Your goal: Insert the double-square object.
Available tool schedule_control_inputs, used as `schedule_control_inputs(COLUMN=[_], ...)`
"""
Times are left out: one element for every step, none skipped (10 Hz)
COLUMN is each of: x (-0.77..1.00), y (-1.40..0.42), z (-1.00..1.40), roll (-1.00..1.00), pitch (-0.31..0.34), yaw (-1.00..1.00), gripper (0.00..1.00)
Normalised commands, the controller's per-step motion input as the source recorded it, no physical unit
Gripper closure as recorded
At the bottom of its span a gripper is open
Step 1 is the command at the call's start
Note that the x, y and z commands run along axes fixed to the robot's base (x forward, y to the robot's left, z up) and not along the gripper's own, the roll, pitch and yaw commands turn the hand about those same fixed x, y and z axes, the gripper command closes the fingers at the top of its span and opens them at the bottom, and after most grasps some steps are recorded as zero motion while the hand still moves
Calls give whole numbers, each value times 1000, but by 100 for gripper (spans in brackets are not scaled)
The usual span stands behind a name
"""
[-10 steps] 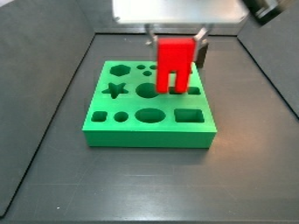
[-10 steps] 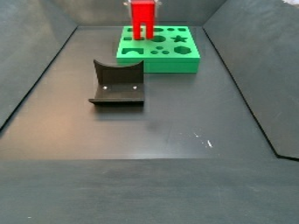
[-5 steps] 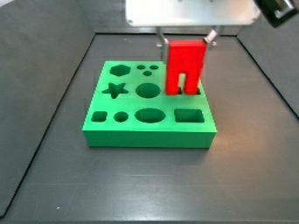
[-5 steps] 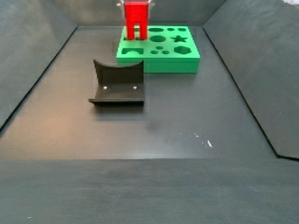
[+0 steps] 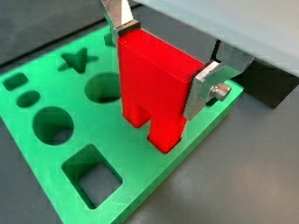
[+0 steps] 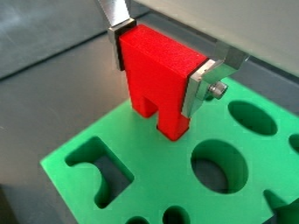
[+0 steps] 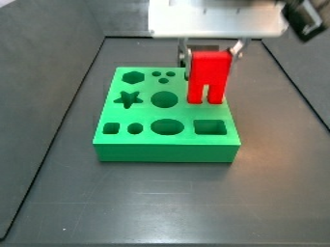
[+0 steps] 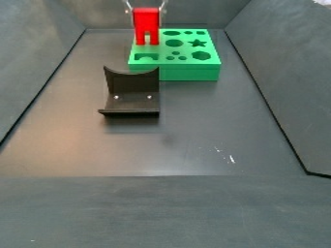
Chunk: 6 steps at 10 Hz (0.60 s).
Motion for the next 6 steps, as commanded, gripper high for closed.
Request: schedule_control_inputs(x=[0,0,0,9,34,0], y=[0,-60,-91,-103,-57,0], z=[-463,-434,-374,-400,-226,-3], roll=[130,124,119,137,0,0], pitch=[-83,-84,-50,-43,-93,0], yaw=[-49,0,0,0,0,0], gripper=[100,100,100,100,100,100])
